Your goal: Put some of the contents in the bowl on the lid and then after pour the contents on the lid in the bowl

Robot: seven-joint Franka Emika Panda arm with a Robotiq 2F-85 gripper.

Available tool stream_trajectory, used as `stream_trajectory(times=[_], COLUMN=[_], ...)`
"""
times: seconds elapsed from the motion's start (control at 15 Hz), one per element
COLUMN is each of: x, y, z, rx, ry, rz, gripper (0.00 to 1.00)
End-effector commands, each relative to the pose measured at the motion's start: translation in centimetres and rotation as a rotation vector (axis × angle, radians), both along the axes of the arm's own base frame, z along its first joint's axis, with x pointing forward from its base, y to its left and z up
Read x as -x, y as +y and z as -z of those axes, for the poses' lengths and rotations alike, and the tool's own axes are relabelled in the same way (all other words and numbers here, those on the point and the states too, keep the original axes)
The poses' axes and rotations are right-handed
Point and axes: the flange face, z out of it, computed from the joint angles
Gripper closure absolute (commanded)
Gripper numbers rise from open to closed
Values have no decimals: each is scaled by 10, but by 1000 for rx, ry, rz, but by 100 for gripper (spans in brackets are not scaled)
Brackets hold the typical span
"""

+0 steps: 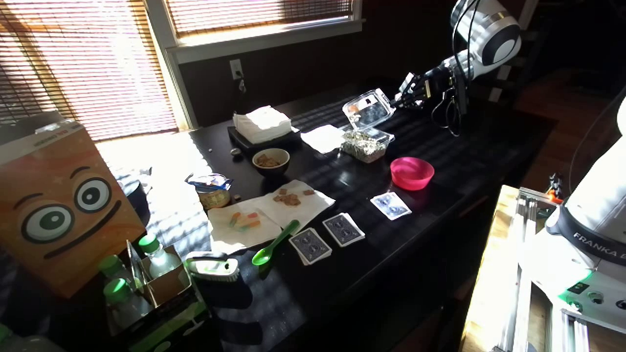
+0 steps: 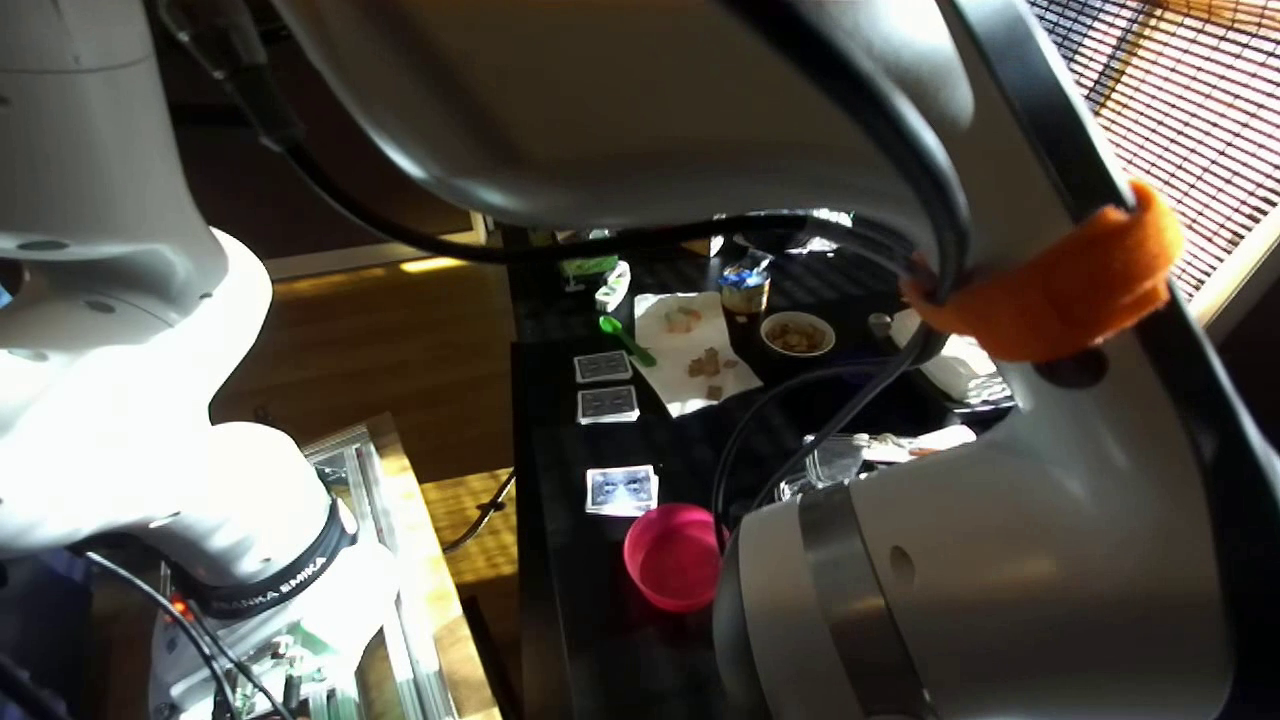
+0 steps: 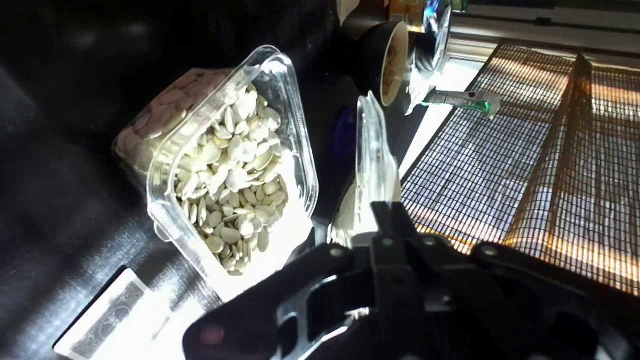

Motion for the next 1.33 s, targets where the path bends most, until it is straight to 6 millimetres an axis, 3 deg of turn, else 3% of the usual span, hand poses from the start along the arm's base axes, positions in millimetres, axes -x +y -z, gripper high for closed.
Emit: stream_trajectory(times=[0.0, 0.67, 1.27], x=[2, -4, -10], y=[0, 7, 14], z=[-17, -48, -53], rx=[91, 296, 408], ry=[19, 47, 84], rz=[-27, -61, -21], gripper=[100, 100, 100])
